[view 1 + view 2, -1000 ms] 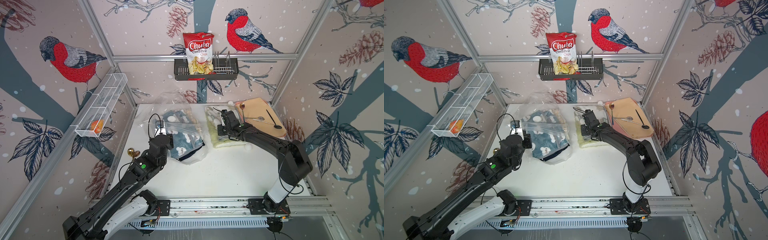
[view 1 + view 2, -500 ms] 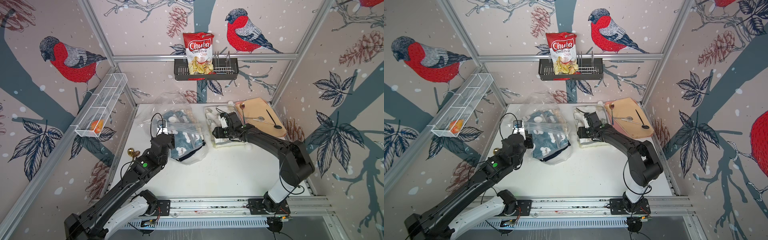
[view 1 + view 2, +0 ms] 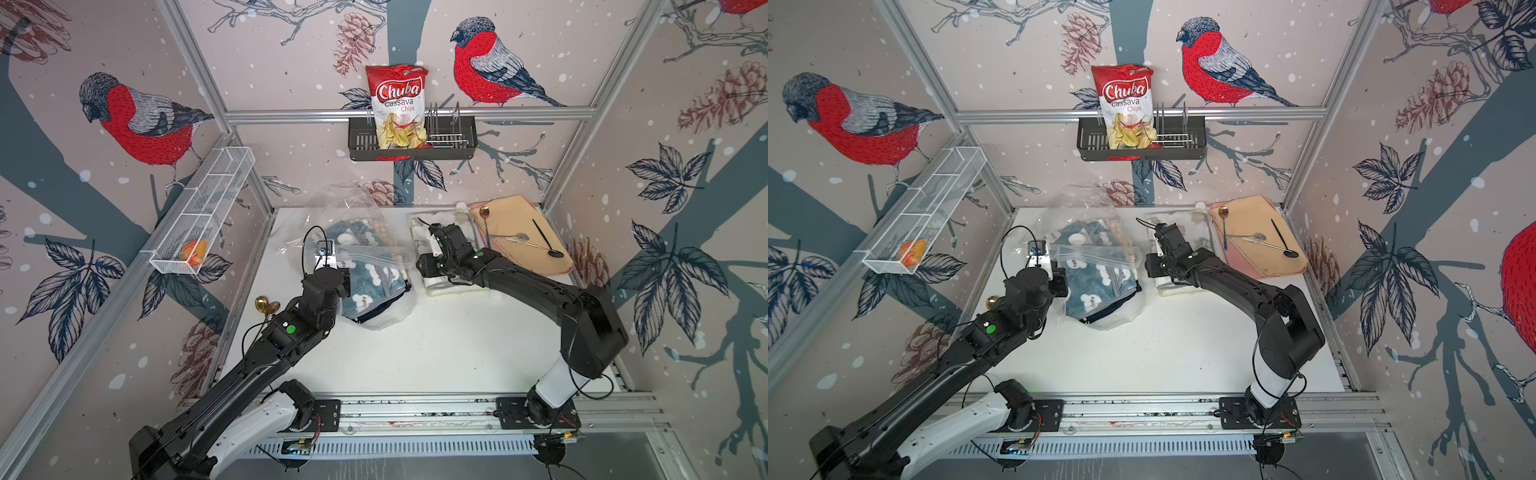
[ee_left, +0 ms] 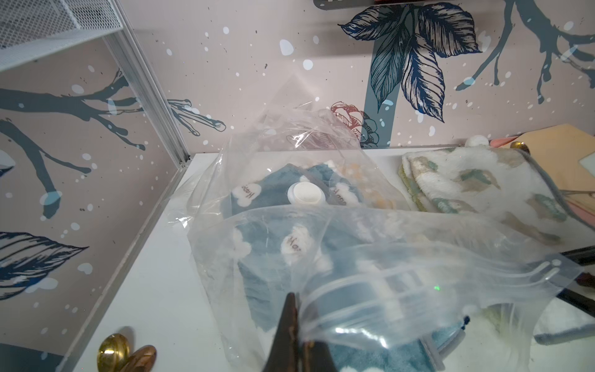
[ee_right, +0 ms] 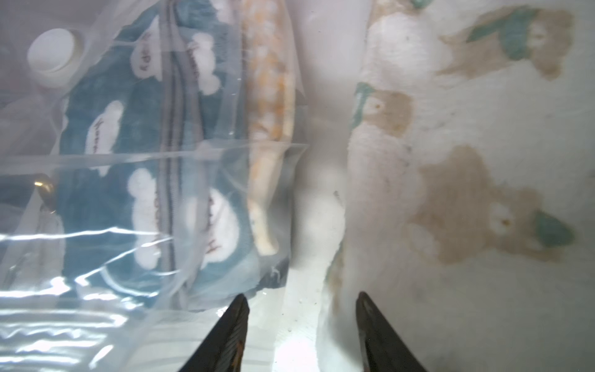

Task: Take the blanket out of the vacuum bag
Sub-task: Place the blanket at the center of the board.

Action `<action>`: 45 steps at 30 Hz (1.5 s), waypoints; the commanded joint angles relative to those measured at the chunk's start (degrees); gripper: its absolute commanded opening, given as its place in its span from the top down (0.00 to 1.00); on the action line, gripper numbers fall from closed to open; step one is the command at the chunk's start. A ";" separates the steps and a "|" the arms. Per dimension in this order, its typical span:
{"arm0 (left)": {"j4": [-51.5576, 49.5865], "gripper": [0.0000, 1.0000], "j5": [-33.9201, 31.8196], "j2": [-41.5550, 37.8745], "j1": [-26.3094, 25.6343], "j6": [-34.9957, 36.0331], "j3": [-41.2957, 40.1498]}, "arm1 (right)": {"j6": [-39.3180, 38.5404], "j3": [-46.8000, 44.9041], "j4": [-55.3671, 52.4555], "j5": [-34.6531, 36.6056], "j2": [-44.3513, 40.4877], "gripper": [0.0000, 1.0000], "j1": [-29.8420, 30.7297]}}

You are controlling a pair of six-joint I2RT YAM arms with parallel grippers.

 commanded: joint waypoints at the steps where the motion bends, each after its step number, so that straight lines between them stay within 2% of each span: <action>1: 2.97 1.00 -0.18 0.03 0.10 0.10 0.43 | 2.37 0.17 0.76 -1.05 -0.89 0.46 0.40; 5: 2.99 1.00 0.09 -0.06 0.10 0.12 0.38 | 4.32 0.10 0.48 0.11 0.32 0.46 -0.70; 8: 2.91 1.00 0.06 -0.10 0.10 0.02 0.36 | 5.05 -1.90 2.31 -0.79 -0.12 0.57 -1.76; 12: 2.98 1.00 0.21 -0.05 0.10 0.12 0.34 | 3.25 0.62 -2.36 10.16 1.79 0.61 0.96; 14: 2.99 1.00 0.44 0.03 0.10 0.12 0.43 | 3.28 0.29 -2.92 11.93 2.42 0.62 -1.16; 15: 2.92 1.00 0.46 -0.06 0.10 0.12 0.40 | 3.90 -1.07 -2.16 11.12 1.51 0.62 -3.64; 18: 2.95 1.00 0.26 -0.36 0.10 0.12 0.34 | 7.64 -7.87 2.98 7.49 -4.04 0.49 -12.45; 22: 3.13 1.00 0.55 -0.35 0.10 0.08 0.29 | 9.75 -15.84 7.54 -0.69 -9.33 0.40 -22.94; 25: 3.06 0.99 1.30 0.03 0.11 -0.02 0.41 | 9.58 -19.97 9.19 -7.06 -9.72 0.37 -27.62; 29: 3.09 0.99 1.29 0.33 0.11 0.04 0.41 | 9.56 -23.96 13.26 -12.80 -8.69 0.36 -29.87; 32: 2.99 0.99 1.40 0.72 0.10 0.00 0.50 | 9.66 -24.28 15.15 -16.40 -6.77 0.41 -29.97; 36: 2.99 0.99 1.51 0.91 0.10 0.00 0.53 | 9.75 -23.90 16.58 -17.77 -5.17 0.51 -29.64; 42: 3.13 0.99 1.94 1.16 0.10 0.08 0.45 | 7.88 -22.57 15.52 -15.28 -3.44 0.65 -28.03; 45: 3.08 0.99 2.11 1.17 0.10 0.12 0.49 | 7.66 -22.43 15.74 -15.41 -3.06 0.75 -27.99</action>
